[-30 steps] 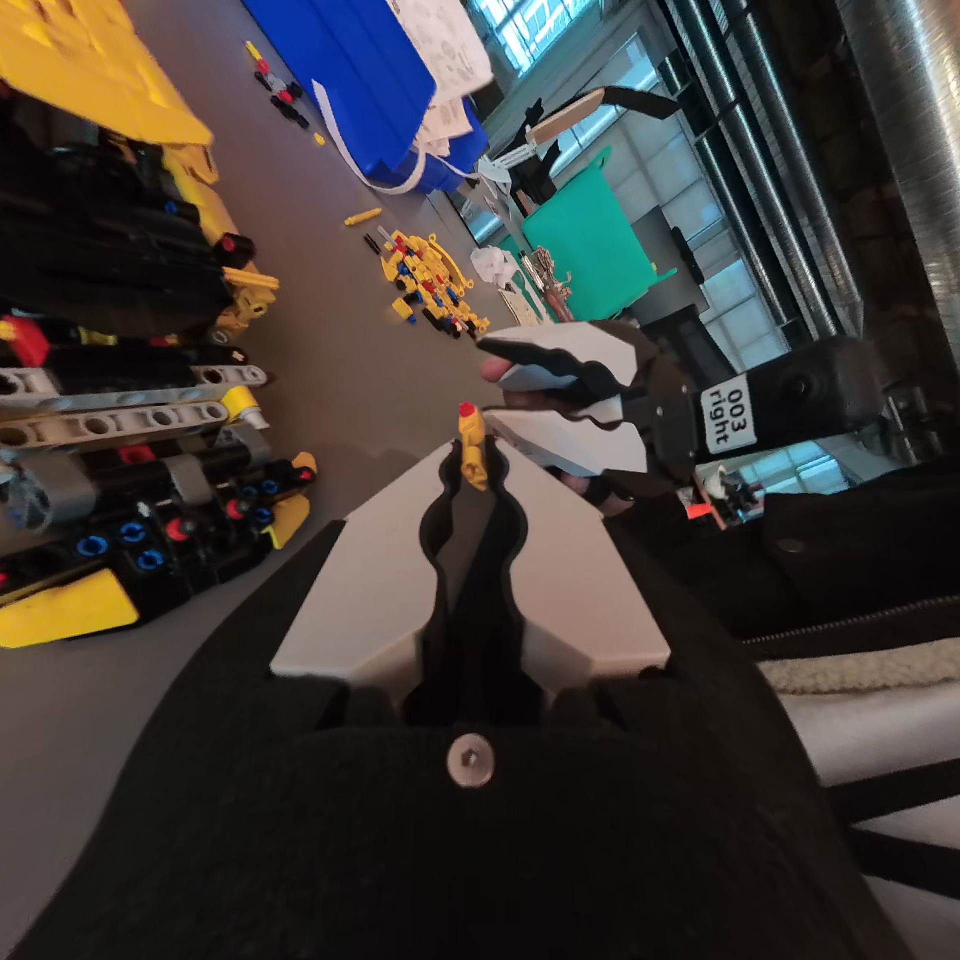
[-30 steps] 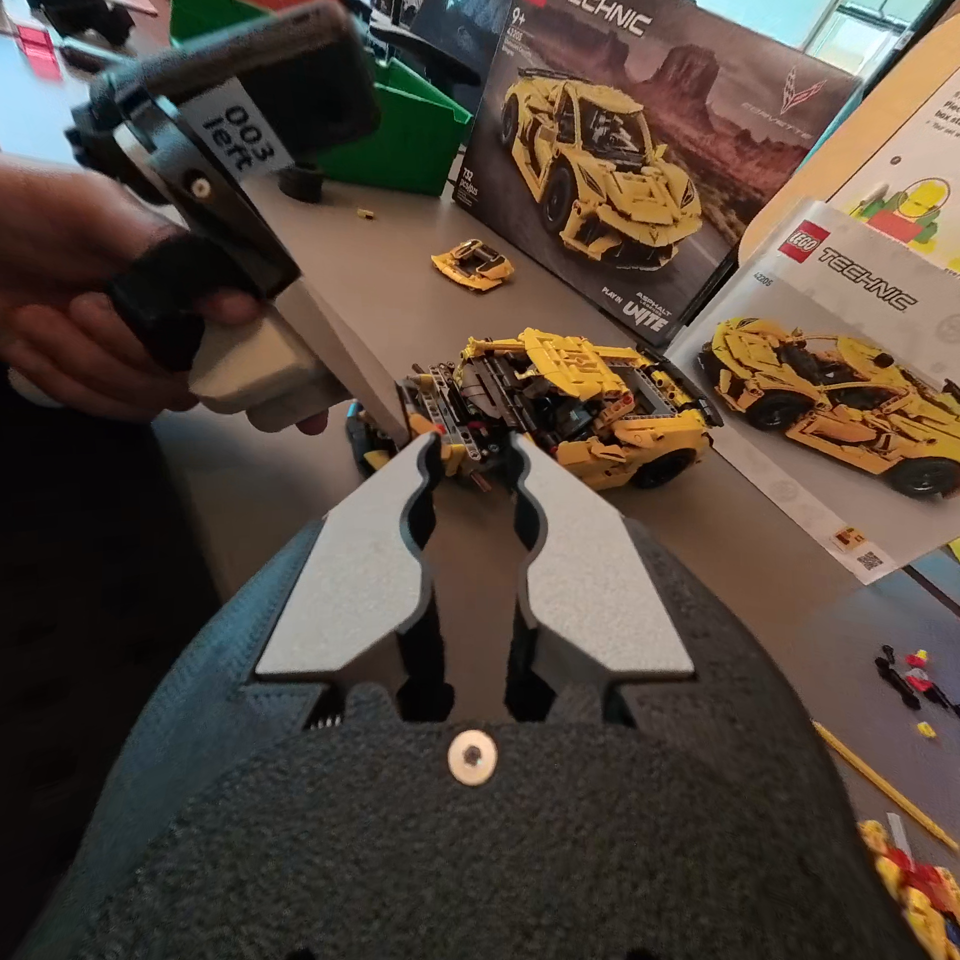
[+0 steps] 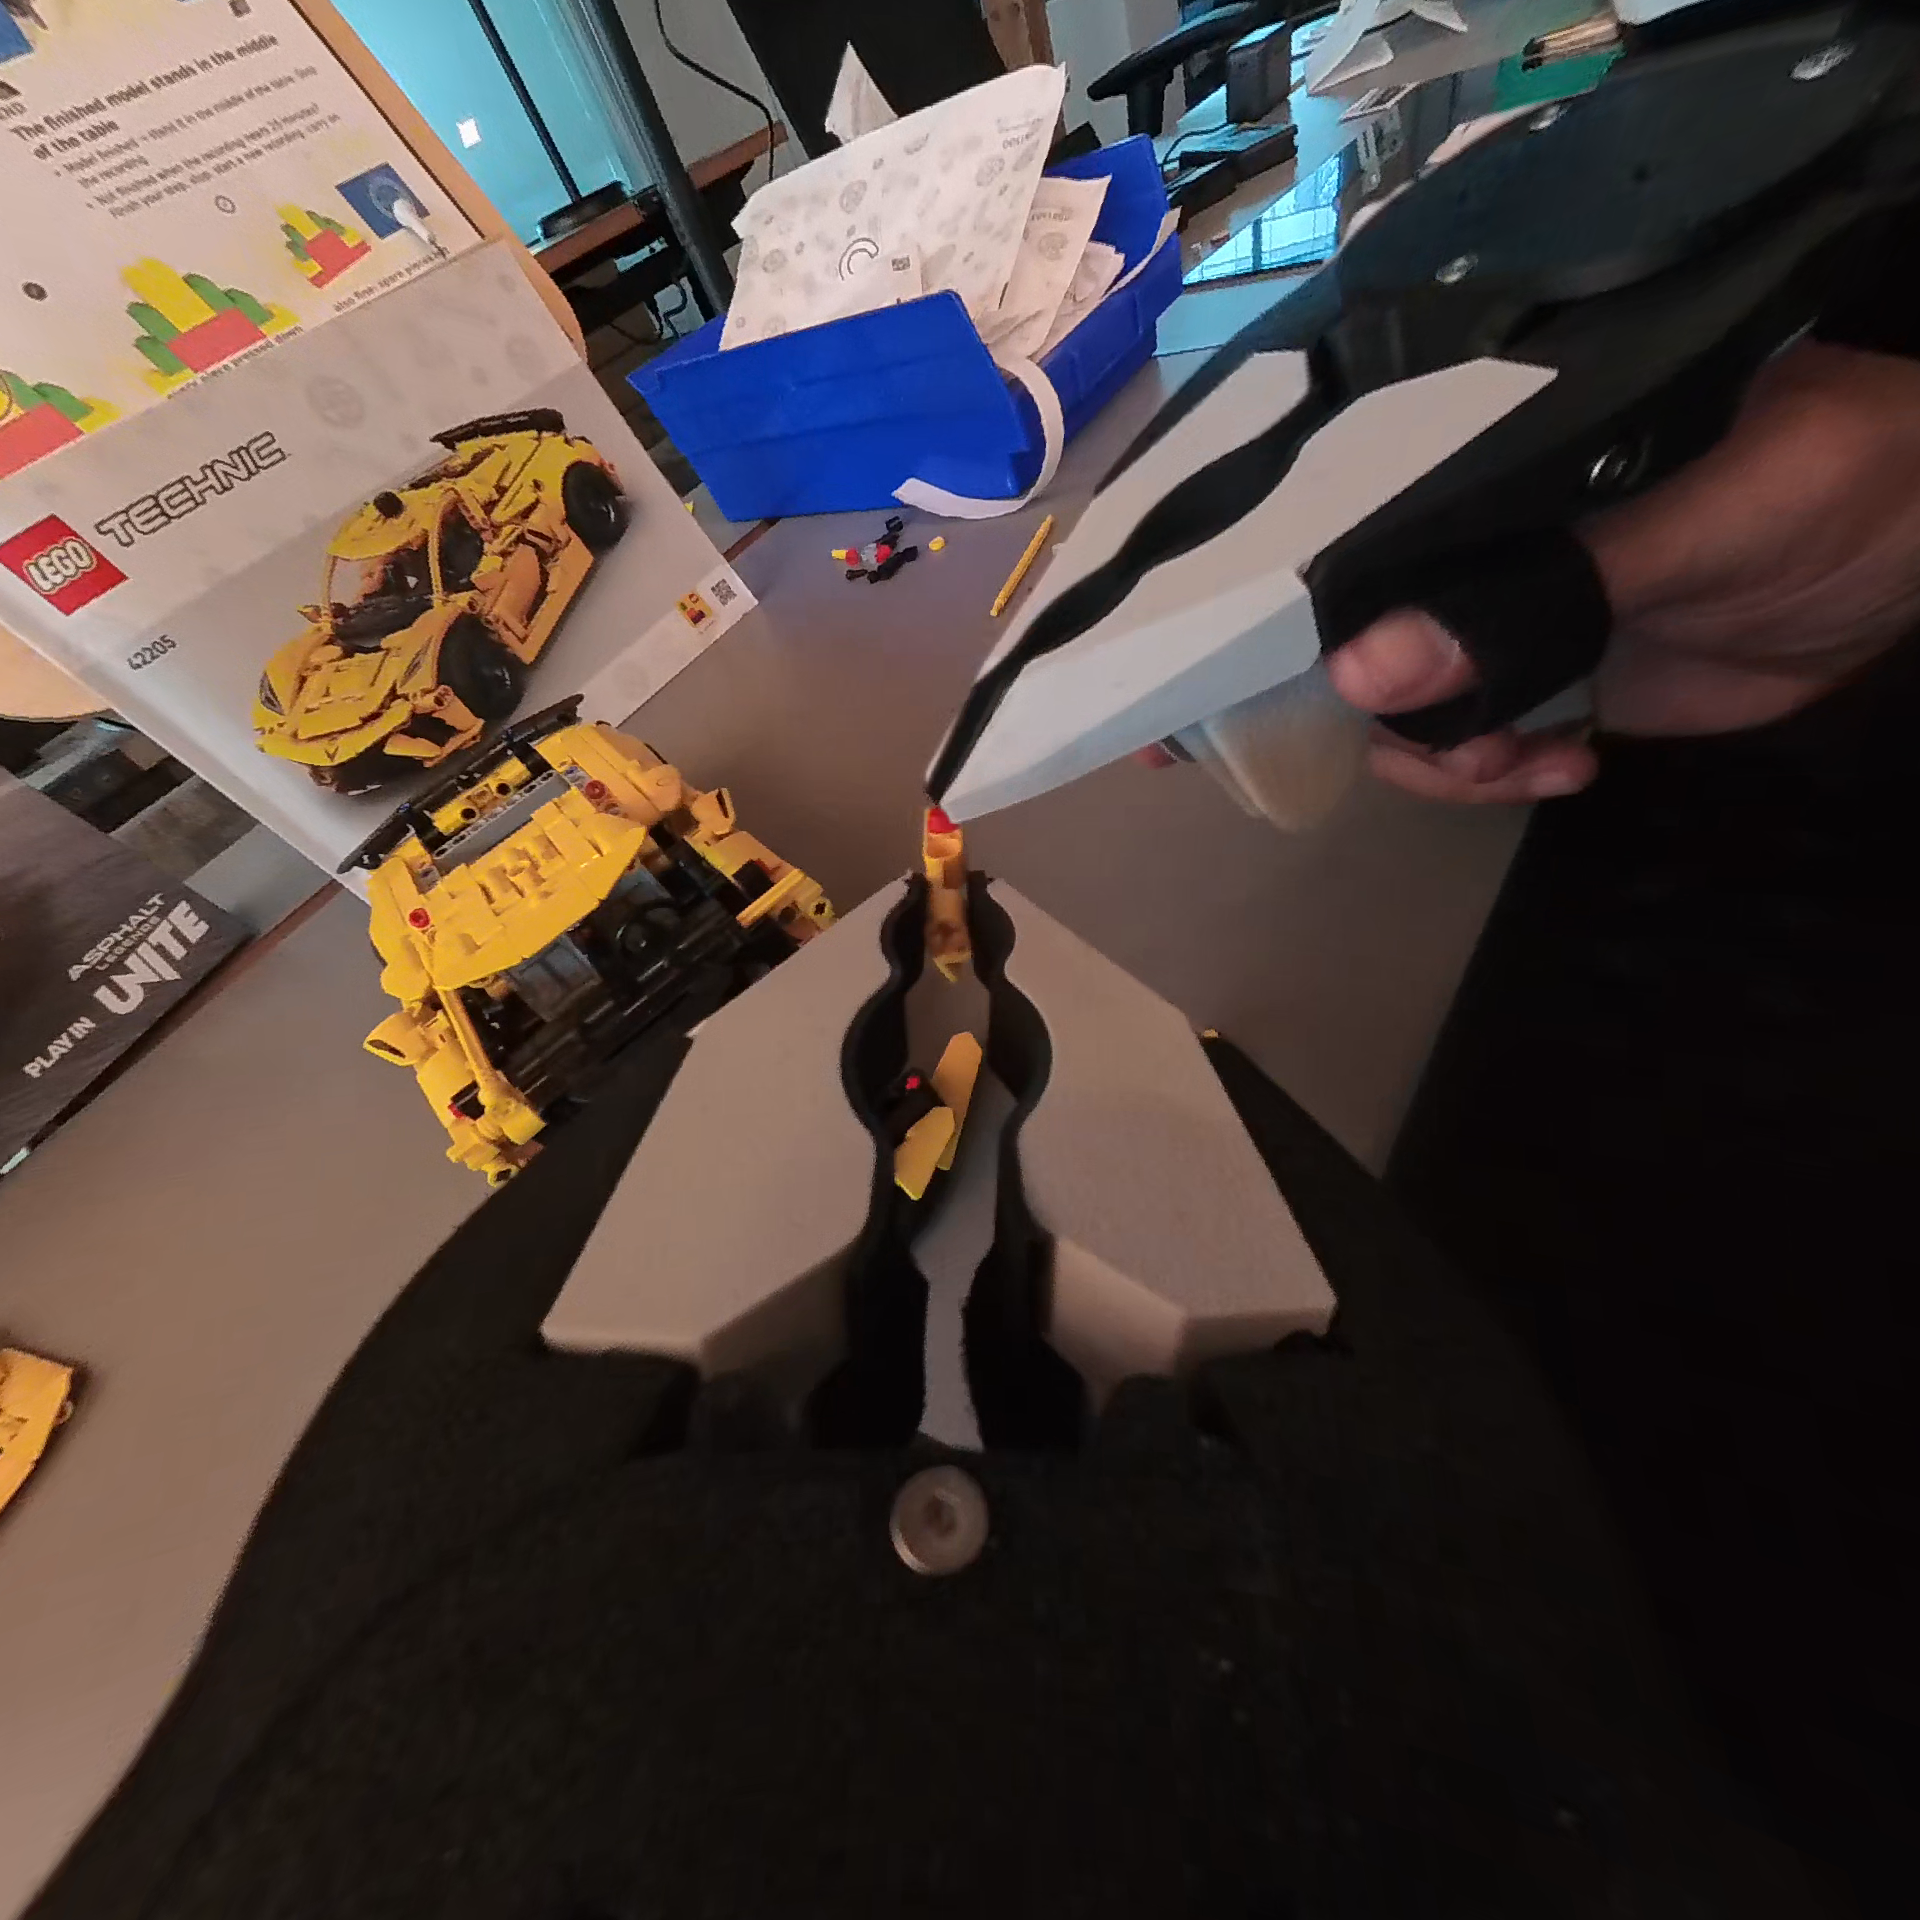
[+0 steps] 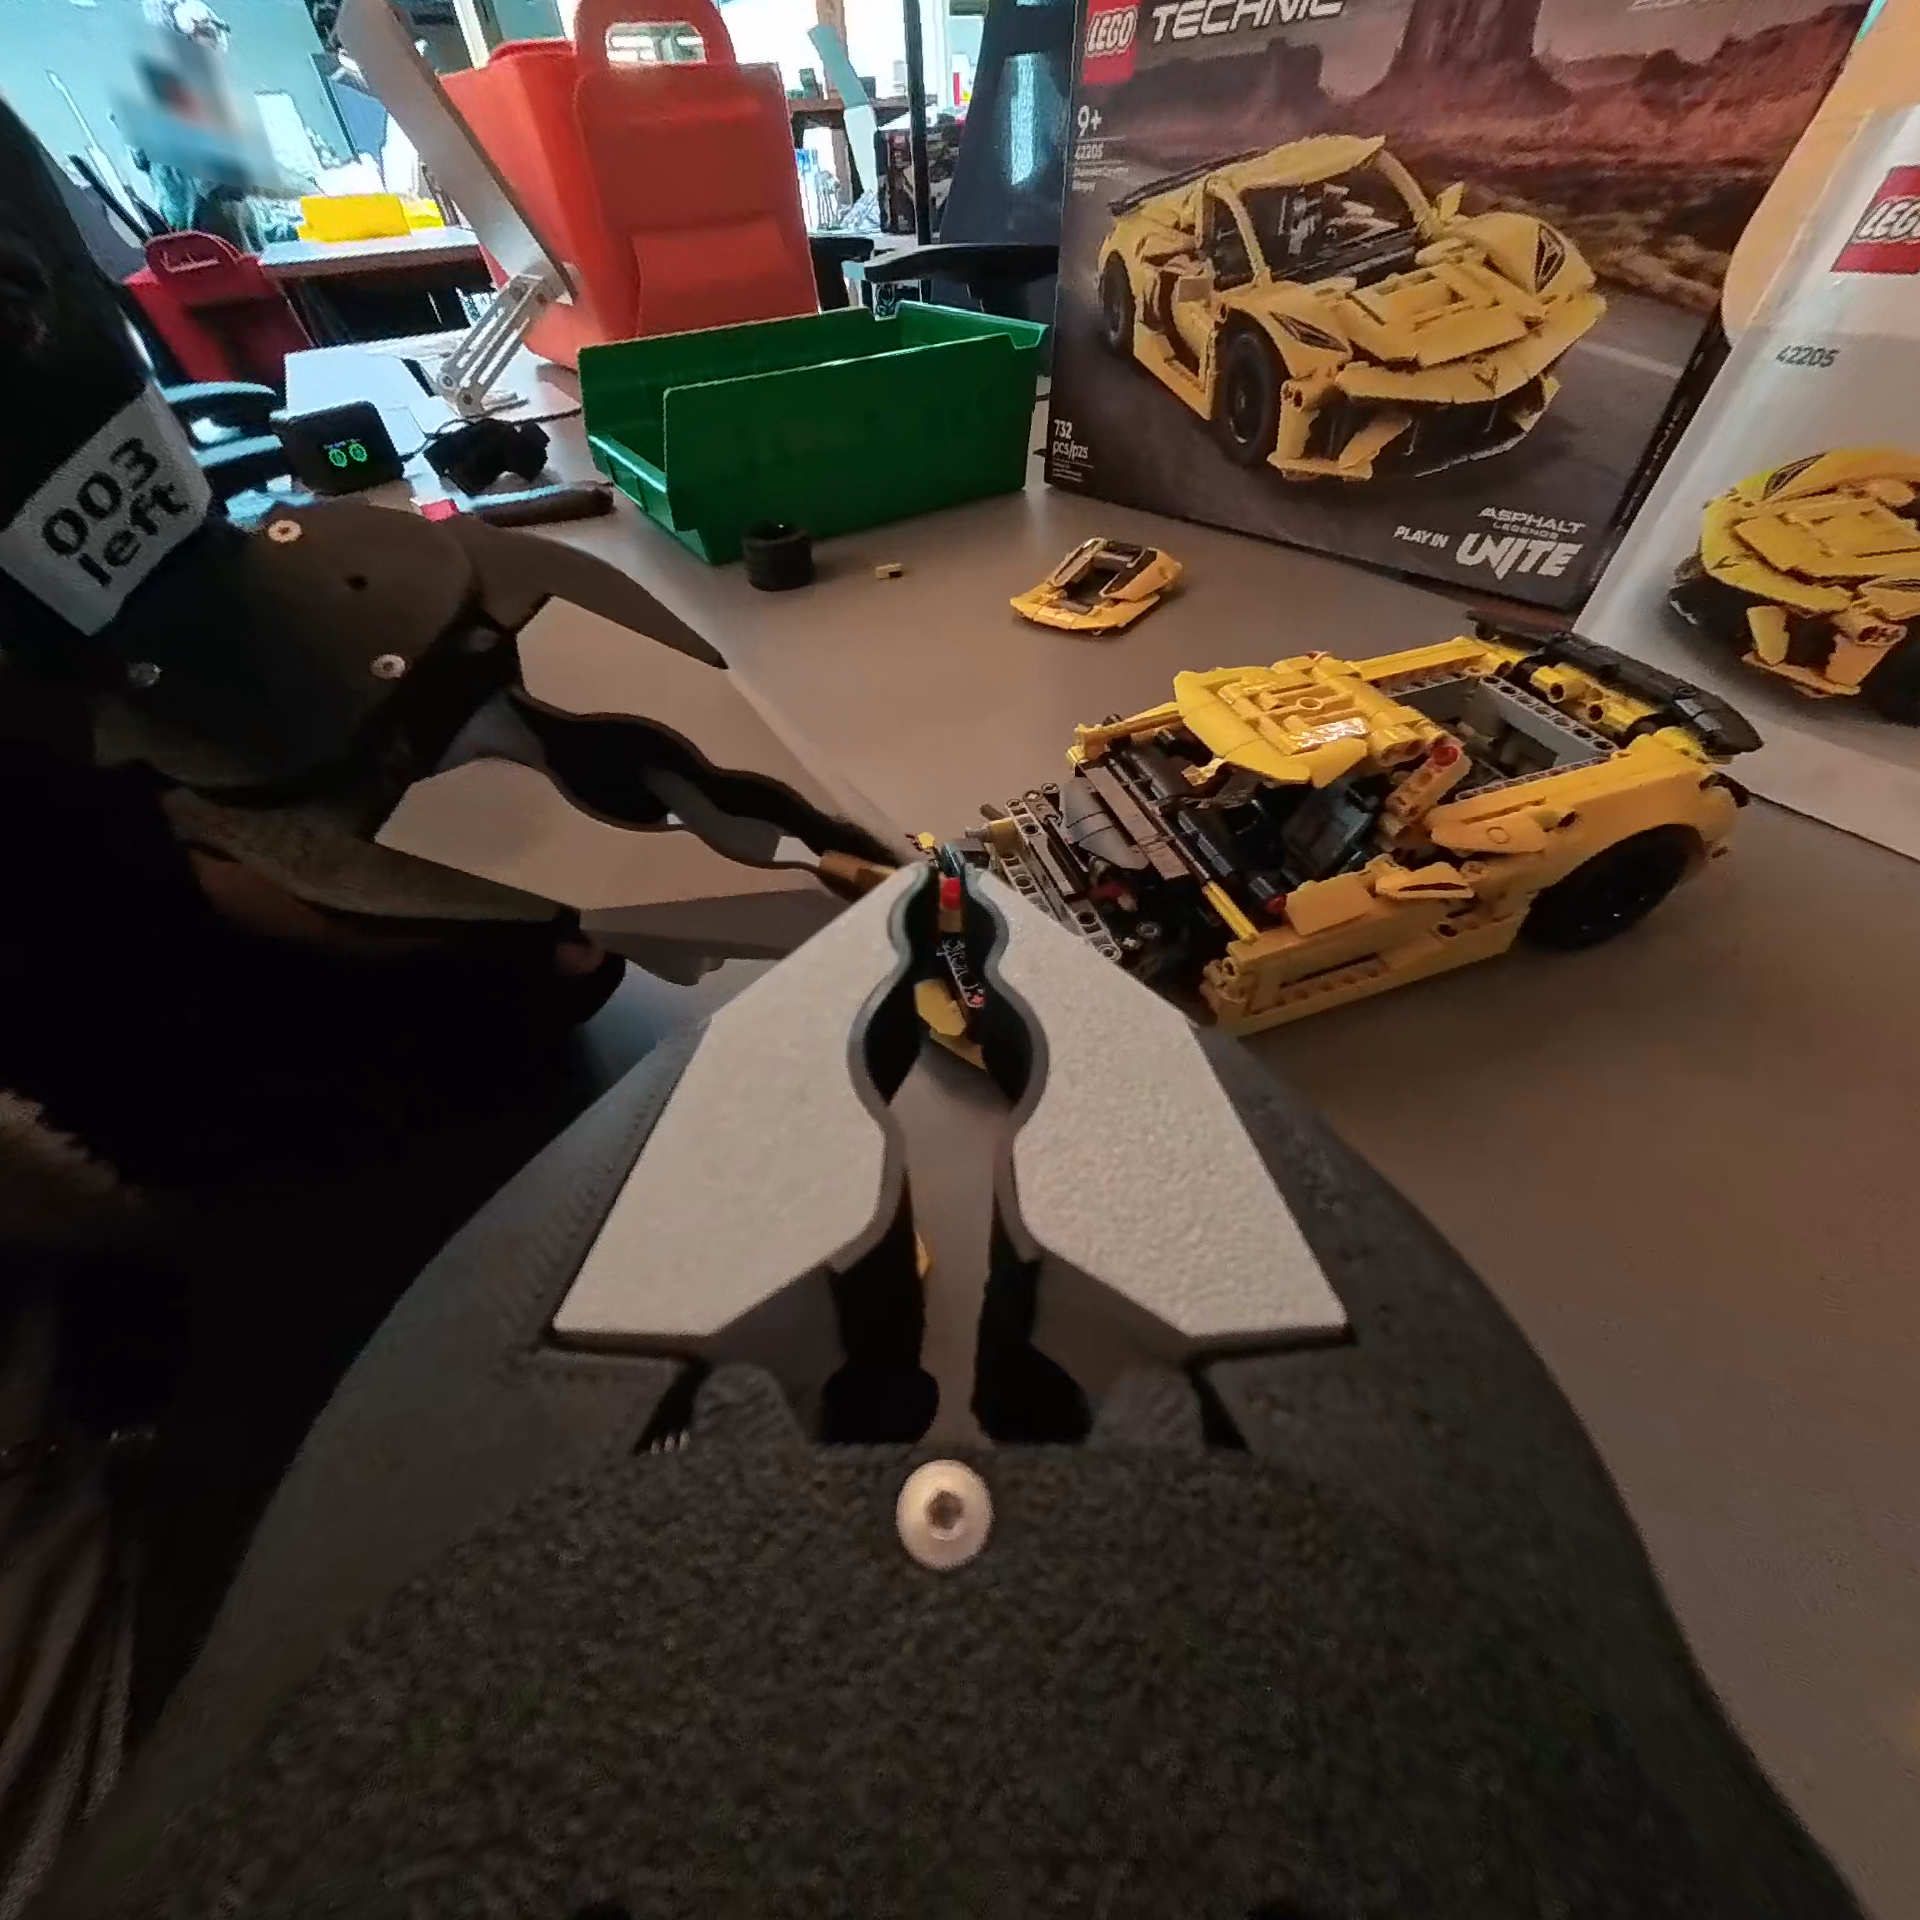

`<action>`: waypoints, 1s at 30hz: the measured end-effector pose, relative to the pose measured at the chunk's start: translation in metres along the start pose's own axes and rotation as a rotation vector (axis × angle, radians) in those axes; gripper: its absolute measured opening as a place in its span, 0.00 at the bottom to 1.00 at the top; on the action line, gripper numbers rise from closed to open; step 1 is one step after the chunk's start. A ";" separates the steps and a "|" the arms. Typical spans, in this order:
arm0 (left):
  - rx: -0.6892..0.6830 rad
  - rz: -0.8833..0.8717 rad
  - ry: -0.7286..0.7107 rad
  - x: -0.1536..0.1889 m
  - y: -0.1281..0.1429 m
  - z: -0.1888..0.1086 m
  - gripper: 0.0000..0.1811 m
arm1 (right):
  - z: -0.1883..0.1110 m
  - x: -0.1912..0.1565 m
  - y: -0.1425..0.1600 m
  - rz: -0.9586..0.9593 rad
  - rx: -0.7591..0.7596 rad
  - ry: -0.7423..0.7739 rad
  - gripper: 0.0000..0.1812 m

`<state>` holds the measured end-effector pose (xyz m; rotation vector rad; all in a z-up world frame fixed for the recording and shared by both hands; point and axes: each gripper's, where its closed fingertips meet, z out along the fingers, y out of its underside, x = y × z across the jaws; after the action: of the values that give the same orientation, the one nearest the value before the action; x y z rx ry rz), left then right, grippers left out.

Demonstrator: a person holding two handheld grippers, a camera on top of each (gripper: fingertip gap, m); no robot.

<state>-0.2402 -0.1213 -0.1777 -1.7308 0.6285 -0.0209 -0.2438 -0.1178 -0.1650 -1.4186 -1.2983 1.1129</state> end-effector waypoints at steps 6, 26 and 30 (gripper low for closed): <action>0.004 -0.003 -0.005 -0.001 -0.001 -0.001 0.04 | 0.001 0.003 0.002 -0.035 -0.007 0.035 0.03; -0.185 -0.003 0.029 0.002 0.033 0.009 0.03 | -0.016 0.009 -0.023 0.195 0.136 -0.064 0.00; -0.172 0.021 0.043 0.007 0.031 0.011 0.03 | -0.030 0.031 -0.029 0.440 0.240 -0.123 0.00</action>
<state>-0.2428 -0.1181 -0.2112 -1.8936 0.6962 0.0111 -0.2192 -0.0865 -0.1324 -1.5079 -0.9131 1.6114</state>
